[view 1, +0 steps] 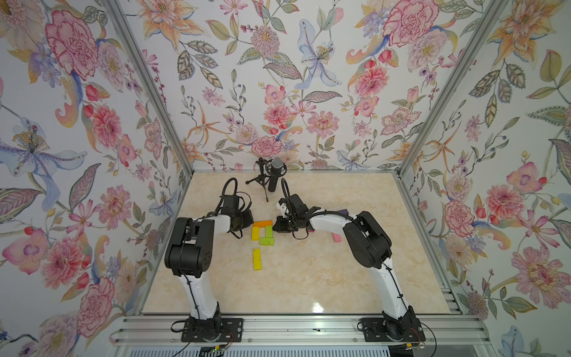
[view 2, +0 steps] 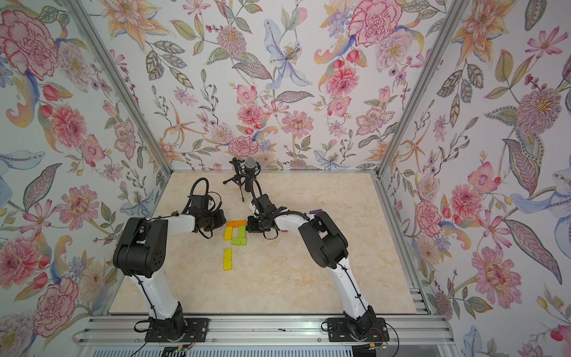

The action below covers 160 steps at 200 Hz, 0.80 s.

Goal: Assemble the letter p with building blocks
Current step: Assemble the building block at the center of the board.

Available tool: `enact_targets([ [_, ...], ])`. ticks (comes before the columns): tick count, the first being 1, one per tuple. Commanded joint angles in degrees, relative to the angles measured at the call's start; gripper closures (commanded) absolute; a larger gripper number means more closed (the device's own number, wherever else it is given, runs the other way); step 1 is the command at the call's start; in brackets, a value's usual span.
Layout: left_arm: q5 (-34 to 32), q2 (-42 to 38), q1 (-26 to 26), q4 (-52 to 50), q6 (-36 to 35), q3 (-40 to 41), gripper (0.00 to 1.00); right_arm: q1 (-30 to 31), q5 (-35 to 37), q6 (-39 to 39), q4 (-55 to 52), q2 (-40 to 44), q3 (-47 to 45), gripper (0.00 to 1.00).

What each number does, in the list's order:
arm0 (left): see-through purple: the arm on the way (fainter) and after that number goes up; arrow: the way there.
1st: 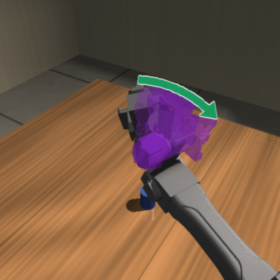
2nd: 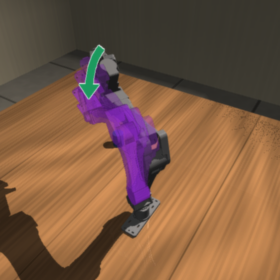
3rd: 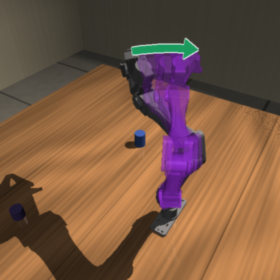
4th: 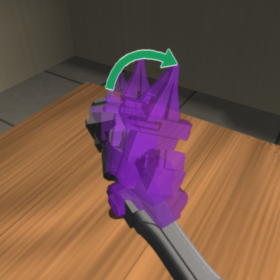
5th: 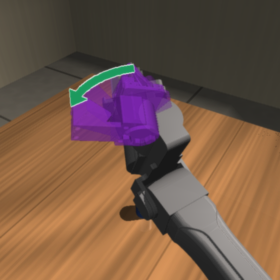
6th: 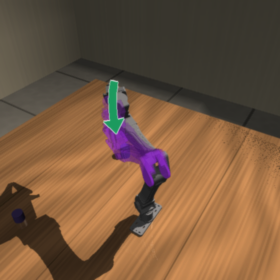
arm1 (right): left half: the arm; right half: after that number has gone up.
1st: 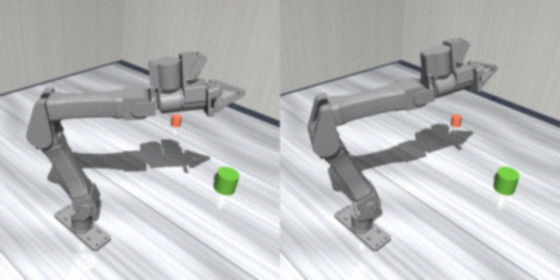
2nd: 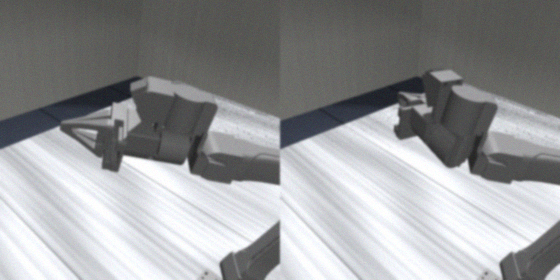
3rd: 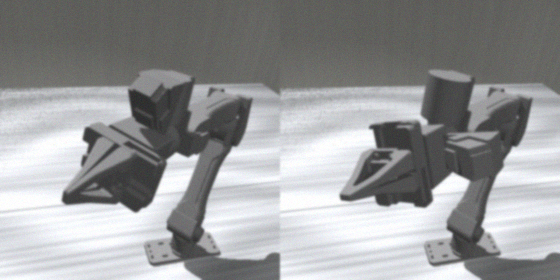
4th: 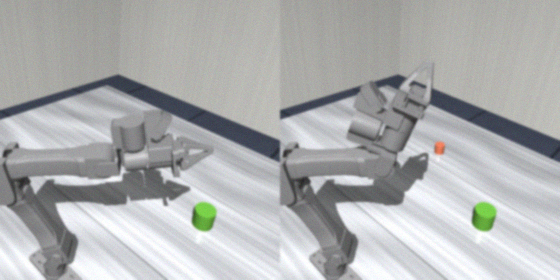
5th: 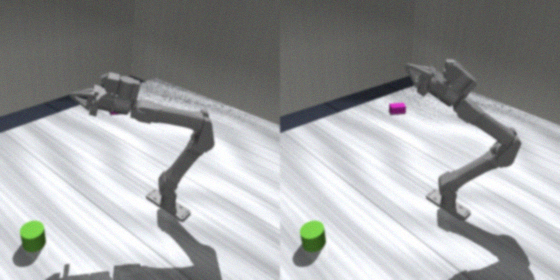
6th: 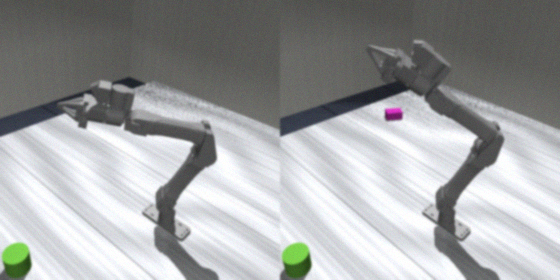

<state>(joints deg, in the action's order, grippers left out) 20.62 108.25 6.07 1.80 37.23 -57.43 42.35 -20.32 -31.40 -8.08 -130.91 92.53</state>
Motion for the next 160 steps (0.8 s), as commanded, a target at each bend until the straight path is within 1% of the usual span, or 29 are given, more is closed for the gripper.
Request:
enact_targets([
  [1,-0.9,0.6,-0.9,-2.0,-1.3,-0.6,1.0,-0.2,5.0,-0.9,-2.6,0.9,-0.5,0.87],
  [37,-0.8,0.0,-1.2,-2.3,-1.2,-0.2,1.0,-0.9,6.3,-1.4,-4.0,0.7,0.4,0.86],
  [97,-0.1,-1.6,-1.2,-1.4,-0.6,1.5,1.0,-1.2,4.6,-2.2,-5.6,-2.2,3.8,0.85],
  [145,3.3,-2.6,-1.2,1.5,0.5,4.2,1.0,-1.0,2.1,-3.1,-6.2,-4.8,6.9,0.85],
  [160,3.5,-2.4,-1.2,1.8,0.6,4.4,1.0,-1.0,1.7,-3.3,-6.2,-5.4,7.3,0.85],
])
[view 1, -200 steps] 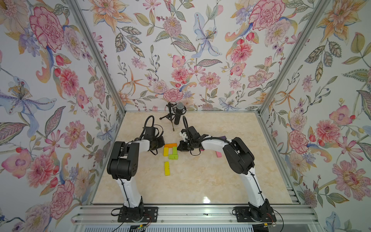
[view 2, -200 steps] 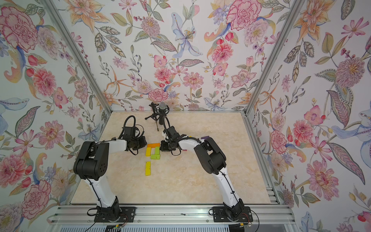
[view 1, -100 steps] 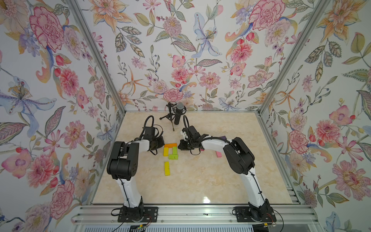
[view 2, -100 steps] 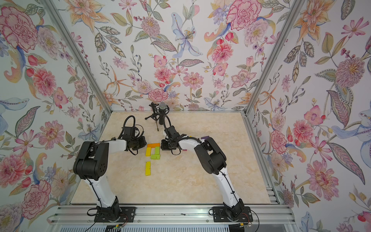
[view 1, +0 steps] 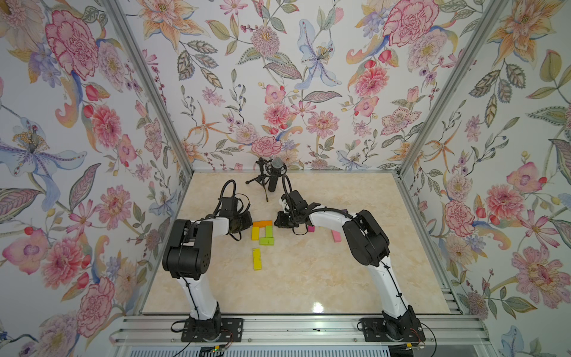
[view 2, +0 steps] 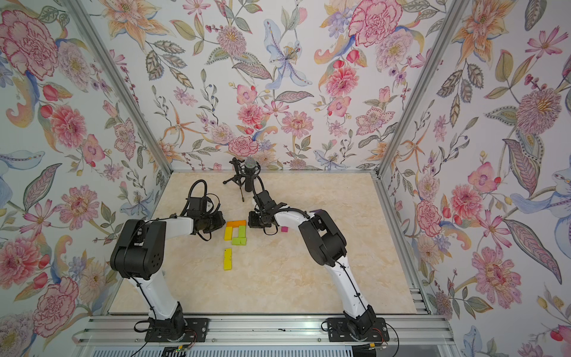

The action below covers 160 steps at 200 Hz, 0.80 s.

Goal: Assemble the letter p with building blocks
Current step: Assemble the building block at the center of the board.

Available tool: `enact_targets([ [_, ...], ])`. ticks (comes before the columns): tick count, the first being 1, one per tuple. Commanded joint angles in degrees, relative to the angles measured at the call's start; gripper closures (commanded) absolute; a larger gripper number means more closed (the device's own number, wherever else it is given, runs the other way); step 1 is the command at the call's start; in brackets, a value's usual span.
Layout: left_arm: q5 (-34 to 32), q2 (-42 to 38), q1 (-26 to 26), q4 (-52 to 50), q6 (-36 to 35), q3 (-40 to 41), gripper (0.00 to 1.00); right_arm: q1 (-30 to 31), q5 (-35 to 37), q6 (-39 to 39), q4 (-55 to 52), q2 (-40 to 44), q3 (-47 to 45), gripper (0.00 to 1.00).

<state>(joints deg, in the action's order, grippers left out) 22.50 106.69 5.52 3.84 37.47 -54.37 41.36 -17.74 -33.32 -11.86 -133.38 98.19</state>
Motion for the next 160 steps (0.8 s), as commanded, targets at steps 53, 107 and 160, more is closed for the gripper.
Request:
enact_targets([
  [53,2.5,-0.7,-0.7,0.1,0.2,1.5,1.0,0.4,-2.5,-1.5,-2.4,-4.1,2.6,0.86],
  [107,3.0,0.0,-0.6,0.1,0.0,0.9,1.0,0.8,-3.1,-1.5,-2.4,-4.2,2.7,0.87],
  [160,2.7,-0.3,-0.6,0.0,0.0,1.2,1.0,0.9,-3.5,-1.2,-2.4,-3.8,2.0,0.87],
])
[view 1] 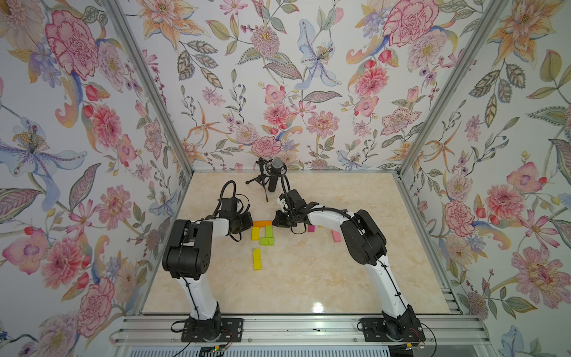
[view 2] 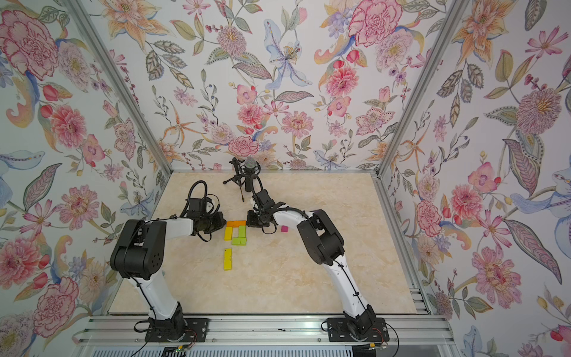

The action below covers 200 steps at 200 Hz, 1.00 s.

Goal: Assemble the letter p with building blocks
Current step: Assemble the building block at the center of the board.

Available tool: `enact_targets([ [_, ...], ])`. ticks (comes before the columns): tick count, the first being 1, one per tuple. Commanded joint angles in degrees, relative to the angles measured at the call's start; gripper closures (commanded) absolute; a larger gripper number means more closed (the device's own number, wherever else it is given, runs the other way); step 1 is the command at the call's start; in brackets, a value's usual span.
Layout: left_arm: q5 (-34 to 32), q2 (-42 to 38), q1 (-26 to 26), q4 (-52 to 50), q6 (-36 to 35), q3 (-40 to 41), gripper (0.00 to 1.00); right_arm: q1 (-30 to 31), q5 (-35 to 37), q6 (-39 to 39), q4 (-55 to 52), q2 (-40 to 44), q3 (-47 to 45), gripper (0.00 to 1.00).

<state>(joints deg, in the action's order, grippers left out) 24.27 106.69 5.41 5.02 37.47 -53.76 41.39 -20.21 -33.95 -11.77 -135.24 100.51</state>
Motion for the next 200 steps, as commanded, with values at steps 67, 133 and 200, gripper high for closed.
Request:
enact_targets([
  [67,0.8,-0.5,-0.5,-1.5,-0.1,0.6,1.0,1.0,-1.3,-0.3,-2.5,-1.6,-1.0,0.87],
  [133,-2.8,-1.8,-0.5,-3.3,-0.1,-0.4,0.98,0.8,-0.3,-0.1,-2.5,-1.0,-2.0,0.85],
  [200,-9.3,-5.7,-2.4,-2.8,0.6,-0.4,0.64,-0.8,2.9,0.4,-0.3,1.8,-4.3,0.79],
])
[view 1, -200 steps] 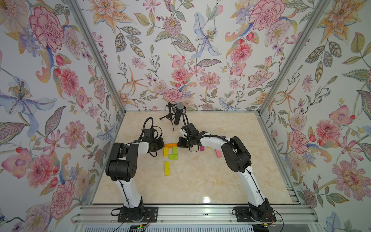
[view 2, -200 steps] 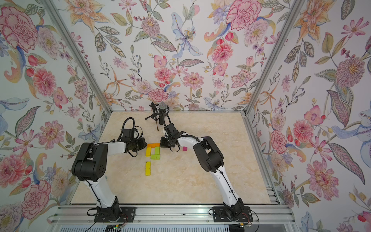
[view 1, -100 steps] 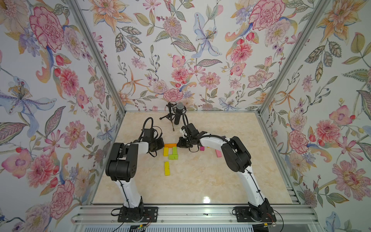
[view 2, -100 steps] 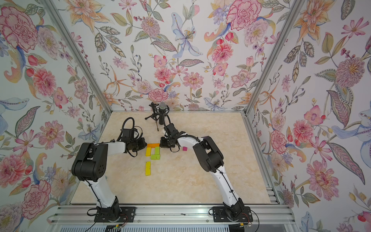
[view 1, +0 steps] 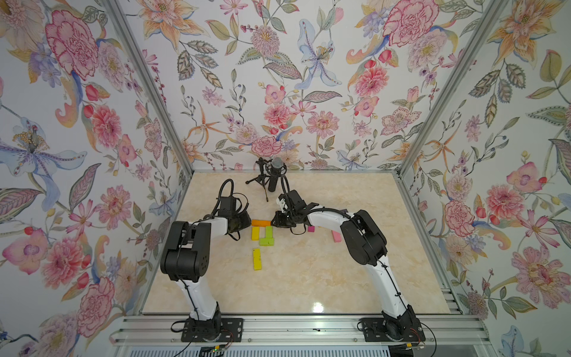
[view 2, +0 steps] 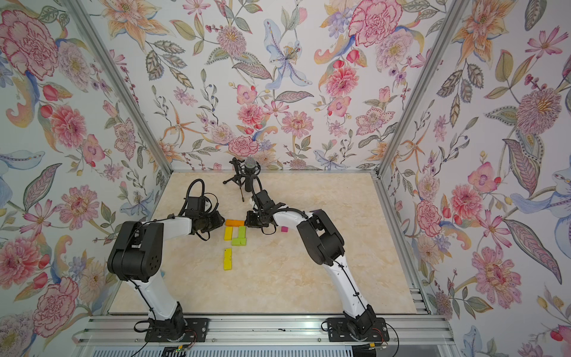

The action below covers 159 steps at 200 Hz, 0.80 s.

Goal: Assemble the letter p with building blocks
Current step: Assemble the building block at the center of the board.

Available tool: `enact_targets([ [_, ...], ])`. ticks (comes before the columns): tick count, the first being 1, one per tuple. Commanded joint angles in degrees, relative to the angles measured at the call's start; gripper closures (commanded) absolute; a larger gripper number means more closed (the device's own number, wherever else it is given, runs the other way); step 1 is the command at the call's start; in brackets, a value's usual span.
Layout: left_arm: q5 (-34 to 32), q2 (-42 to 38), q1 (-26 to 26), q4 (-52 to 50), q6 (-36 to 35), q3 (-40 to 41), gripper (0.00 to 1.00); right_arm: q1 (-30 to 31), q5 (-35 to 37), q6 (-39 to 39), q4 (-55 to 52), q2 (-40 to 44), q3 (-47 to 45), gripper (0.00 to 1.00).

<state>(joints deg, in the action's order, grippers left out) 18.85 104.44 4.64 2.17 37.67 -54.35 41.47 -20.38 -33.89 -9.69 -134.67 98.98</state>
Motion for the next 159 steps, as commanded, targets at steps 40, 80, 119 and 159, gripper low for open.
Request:
enact_targets([
  [40,-4.0,-5.2,-2.2,1.9,0.1,0.7,0.61,-1.3,3.3,0.1,-0.7,2.0,-4.1,0.79],
  [80,0.6,-0.4,-2.3,3.0,0.1,-0.7,0.71,-1.3,2.6,-0.1,-0.4,1.9,-4.2,0.79],
  [119,3.0,1.9,-2.3,3.6,0.1,-1.5,0.83,-1.3,1.7,0.0,-0.4,1.8,-4.2,0.79],
  [159,4.4,2.7,-2.3,4.3,-0.1,-0.9,0.93,-1.1,0.9,0.0,-0.3,1.4,-4.0,0.8],
])
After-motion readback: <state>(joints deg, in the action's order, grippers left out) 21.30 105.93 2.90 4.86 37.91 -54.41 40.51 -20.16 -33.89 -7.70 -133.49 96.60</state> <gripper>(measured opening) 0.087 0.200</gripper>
